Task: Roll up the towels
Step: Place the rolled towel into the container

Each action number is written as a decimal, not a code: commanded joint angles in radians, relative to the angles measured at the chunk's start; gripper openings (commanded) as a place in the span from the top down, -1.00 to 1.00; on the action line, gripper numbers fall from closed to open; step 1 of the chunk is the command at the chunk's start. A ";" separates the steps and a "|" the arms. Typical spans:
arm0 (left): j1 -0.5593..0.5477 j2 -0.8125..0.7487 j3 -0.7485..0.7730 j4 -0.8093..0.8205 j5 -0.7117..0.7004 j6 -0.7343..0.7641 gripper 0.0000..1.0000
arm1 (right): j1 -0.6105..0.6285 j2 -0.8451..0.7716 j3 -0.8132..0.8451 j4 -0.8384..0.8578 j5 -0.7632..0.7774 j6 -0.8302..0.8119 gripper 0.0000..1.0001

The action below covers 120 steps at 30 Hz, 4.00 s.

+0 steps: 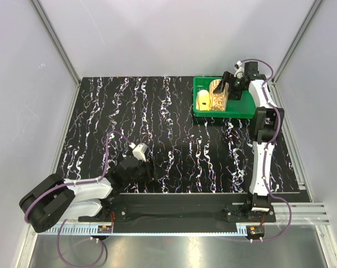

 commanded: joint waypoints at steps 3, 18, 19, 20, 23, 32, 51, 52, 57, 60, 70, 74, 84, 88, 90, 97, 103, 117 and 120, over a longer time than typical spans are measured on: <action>0.006 0.029 -0.002 -0.069 -0.010 0.028 -0.41 | -0.002 -0.107 0.047 -0.038 0.098 -0.011 -0.99; 0.008 0.033 -0.001 -0.068 -0.007 0.028 -0.41 | -0.002 -0.070 0.008 0.037 0.141 0.071 -0.76; 0.006 0.033 -0.002 -0.066 -0.009 0.028 -0.41 | -0.002 -0.072 -0.001 0.057 0.142 0.077 -0.69; 0.008 0.035 -0.002 -0.066 -0.007 0.028 -0.41 | -0.002 -0.070 -0.008 0.065 0.144 0.085 -0.61; 0.008 0.038 0.001 -0.066 -0.006 0.030 -0.41 | -0.002 -0.067 -0.035 0.091 0.141 0.097 -0.26; 0.009 0.041 0.001 -0.063 -0.004 0.030 -0.41 | -0.002 -0.044 -0.093 0.108 0.150 0.096 0.02; 0.011 0.035 -0.004 -0.062 -0.003 0.028 -0.41 | -0.002 -0.141 -0.082 0.030 0.215 0.076 -0.85; 0.011 0.033 -0.005 -0.060 -0.003 0.028 -0.41 | -0.002 -0.149 -0.084 0.027 0.216 0.076 -0.86; 0.011 0.027 -0.010 -0.059 -0.004 0.028 -0.41 | -0.002 -0.204 -0.078 0.008 0.199 0.082 -1.00; 0.011 0.025 -0.011 -0.055 -0.003 0.028 -0.41 | -0.002 -0.228 -0.062 -0.012 0.184 0.082 -0.99; 0.011 0.016 -0.018 -0.052 -0.006 0.026 -0.41 | -0.001 -0.316 -0.120 -0.032 0.196 0.078 -0.99; 0.011 0.001 -0.014 -0.069 -0.012 0.025 -0.41 | 0.016 -0.479 -0.304 0.031 0.201 0.079 -1.00; 0.012 -0.361 0.151 -0.499 -0.240 0.143 -0.47 | 0.165 -1.099 -0.912 0.279 0.265 0.114 -0.99; 0.012 -0.531 0.265 -0.591 -0.534 0.337 -0.52 | 0.185 -1.354 -1.181 0.422 0.274 0.188 -0.99; 0.011 -0.580 0.265 -0.580 -0.652 0.393 -0.53 | 0.186 -1.474 -1.314 0.485 0.274 0.246 -0.99; 0.011 -0.688 0.127 -0.311 -1.058 0.750 -0.54 | 0.192 -1.699 -1.558 0.587 0.161 0.323 -0.99; 0.114 -0.495 -0.070 0.269 -1.092 1.035 -0.62 | 0.191 -1.796 -1.631 0.591 0.170 0.280 -0.99; 0.552 0.139 -0.031 0.769 -0.638 0.945 -0.50 | 0.192 -1.759 -1.627 0.455 0.452 0.225 -0.99; 0.593 0.109 -0.015 0.700 -0.613 0.903 -0.48 | 0.192 -1.733 -1.667 0.539 0.449 0.223 -0.99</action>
